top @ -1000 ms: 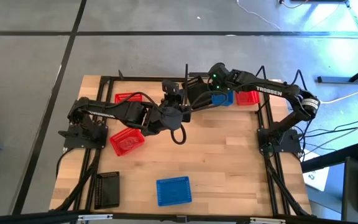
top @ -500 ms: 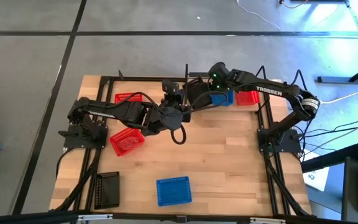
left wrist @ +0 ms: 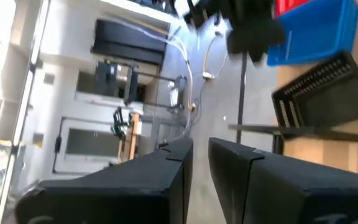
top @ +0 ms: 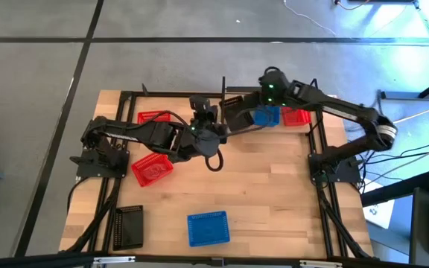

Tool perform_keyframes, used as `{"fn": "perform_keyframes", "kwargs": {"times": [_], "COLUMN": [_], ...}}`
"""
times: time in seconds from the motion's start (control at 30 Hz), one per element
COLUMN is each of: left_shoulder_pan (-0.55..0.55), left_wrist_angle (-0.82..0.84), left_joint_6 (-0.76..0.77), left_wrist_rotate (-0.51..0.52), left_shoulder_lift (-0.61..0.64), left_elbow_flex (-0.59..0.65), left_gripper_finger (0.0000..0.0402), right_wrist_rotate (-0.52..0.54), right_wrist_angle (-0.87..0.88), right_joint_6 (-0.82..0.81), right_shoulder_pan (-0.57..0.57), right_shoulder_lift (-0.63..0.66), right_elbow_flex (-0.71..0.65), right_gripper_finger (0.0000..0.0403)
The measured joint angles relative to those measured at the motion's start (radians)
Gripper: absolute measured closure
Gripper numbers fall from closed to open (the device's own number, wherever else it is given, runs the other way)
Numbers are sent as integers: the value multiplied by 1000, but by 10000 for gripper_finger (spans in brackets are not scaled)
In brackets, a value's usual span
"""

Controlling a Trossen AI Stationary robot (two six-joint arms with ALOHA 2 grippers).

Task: Stack baskets on shelf by color
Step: Stack the bottom red bin on top of the other red bin on the shelf

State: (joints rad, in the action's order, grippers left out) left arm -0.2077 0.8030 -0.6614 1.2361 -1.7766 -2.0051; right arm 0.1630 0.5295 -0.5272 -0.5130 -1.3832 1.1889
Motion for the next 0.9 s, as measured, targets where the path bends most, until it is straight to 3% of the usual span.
{"fn": "perform_keyframes", "kwargs": {"times": [0.17, 0.4, 0.57, 0.73, 0.9], "left_shoulder_pan": [-7, 17, 51, 81, 82], "left_wrist_angle": [226, 540, 760, 764, 760], "left_joint_6": [336, 897, 1259, 1528, 1701], "left_wrist_rotate": [-57, -406, -676, -909, -1094], "left_shoulder_lift": [34, 72, 77, 76, 76], "left_elbow_flex": [0, -1, 0, 56, 186], "left_gripper_finger": [355, 355, 355, 355, 355], "right_wrist_rotate": [53, 42, -123, -332, -468], "right_wrist_angle": [56, 114, 150, 158, 158], "right_joint_6": [158, 389, 540, 603, 641], "right_shoulder_pan": [68, 176, 243, 286, 306], "right_shoulder_lift": [159, 323, 380, 392, 392], "right_elbow_flex": [1, 1, 1, 1, 1], "right_gripper_finger": [307, 307, 307, 307, 307]}}
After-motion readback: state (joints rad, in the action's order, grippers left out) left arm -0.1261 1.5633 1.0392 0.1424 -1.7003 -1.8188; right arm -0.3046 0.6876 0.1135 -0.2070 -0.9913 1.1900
